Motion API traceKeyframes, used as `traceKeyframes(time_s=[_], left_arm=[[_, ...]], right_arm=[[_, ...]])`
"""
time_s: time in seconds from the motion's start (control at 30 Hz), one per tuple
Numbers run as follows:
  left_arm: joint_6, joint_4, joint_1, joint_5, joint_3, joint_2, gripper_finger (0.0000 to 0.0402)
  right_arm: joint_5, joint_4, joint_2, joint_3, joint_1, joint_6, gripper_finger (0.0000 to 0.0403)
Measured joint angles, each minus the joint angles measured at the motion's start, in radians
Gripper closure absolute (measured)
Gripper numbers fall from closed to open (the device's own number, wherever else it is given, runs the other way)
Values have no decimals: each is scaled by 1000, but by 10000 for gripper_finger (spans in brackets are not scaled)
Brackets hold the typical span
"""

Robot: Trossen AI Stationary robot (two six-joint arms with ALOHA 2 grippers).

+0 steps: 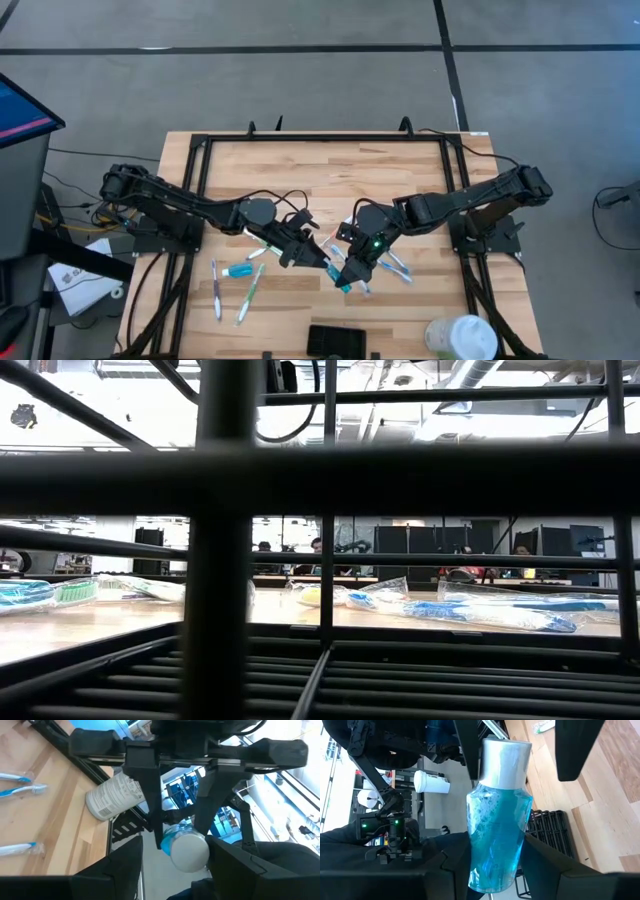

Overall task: Pick & Place toothbrushing station
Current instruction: Put the right blue mouthwash into the black mesh organizer

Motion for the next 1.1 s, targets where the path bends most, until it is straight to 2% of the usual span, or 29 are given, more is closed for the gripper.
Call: traceKeyframes(time_s=[0.37,0.67,0.77,0.87,0.97,1.1], left_arm=[[0,1,0,-11,0,0,199],[-1,7,0,12,0,-2,289],[-2,9,0,14,0,-2,300],[-3,9,0,10,0,-2,278],[0,5,4,-2,0,-2,227],[26,4,25,36,0,-2,159]], right_arm=[[1,-1,0,0,0,0,261],[3,-5,0,0,0,1,259],[3,-4,0,0,0,0,261],[2,-4,0,0,0,0,263],[-5,2,0,0,0,0,262],[-36,5,0,0,0,2,260]])
